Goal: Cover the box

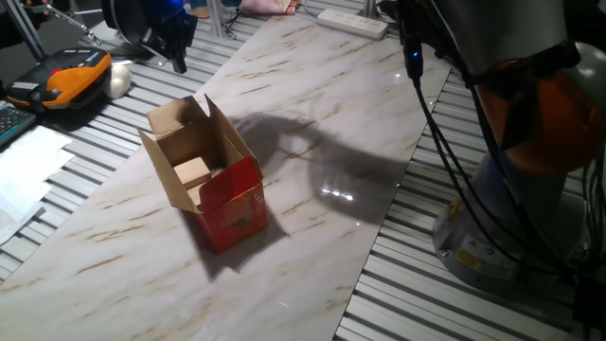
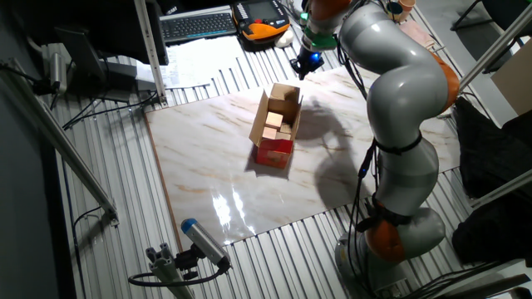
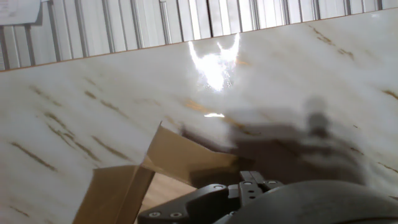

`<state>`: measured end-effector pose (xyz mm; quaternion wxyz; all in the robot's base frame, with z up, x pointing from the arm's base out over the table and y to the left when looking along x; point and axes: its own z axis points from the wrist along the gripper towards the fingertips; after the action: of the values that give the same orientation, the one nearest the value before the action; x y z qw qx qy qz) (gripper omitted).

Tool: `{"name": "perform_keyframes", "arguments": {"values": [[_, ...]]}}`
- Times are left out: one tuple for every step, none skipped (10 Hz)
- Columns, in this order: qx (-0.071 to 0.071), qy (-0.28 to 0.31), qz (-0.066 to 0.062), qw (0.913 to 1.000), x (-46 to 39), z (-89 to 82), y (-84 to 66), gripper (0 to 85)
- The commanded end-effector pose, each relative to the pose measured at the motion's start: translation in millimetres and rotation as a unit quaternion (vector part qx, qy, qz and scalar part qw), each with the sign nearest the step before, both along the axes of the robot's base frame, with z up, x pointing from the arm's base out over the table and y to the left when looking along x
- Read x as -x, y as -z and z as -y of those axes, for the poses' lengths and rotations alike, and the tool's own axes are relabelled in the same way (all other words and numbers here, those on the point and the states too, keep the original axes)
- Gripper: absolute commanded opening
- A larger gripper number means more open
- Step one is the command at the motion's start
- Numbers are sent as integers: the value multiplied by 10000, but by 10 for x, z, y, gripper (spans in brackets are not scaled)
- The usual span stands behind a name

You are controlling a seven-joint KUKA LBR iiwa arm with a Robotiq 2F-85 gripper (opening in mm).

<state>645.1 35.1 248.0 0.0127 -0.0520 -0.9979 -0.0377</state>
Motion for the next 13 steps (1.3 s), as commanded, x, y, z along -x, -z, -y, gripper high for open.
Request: {"name": "perform_keyframes", "arguments": {"values": [[35,2,26,10000,4,-7,32,0],[38,-5,56,10000,-1,-3,74,0],[23,-12,64,10000,-3,3,93,0],[4,3,-50,10000,5,-8,56,0],[8,48,-151,9999,5,-8,56,0],[16,101,-207,9997,5,-8,56,0],[69,106,-215,9997,5,-8,56,0],[45,115,-223,9997,5,-8,56,0],[46,92,-214,9997,5,-8,56,0],[34,123,-178,9998,5,-8,56,0],[10,209,-109,9997,5,-8,56,0],[17,255,-111,9996,5,-8,56,0],[24,262,-119,9996,5,-8,56,0]]}}
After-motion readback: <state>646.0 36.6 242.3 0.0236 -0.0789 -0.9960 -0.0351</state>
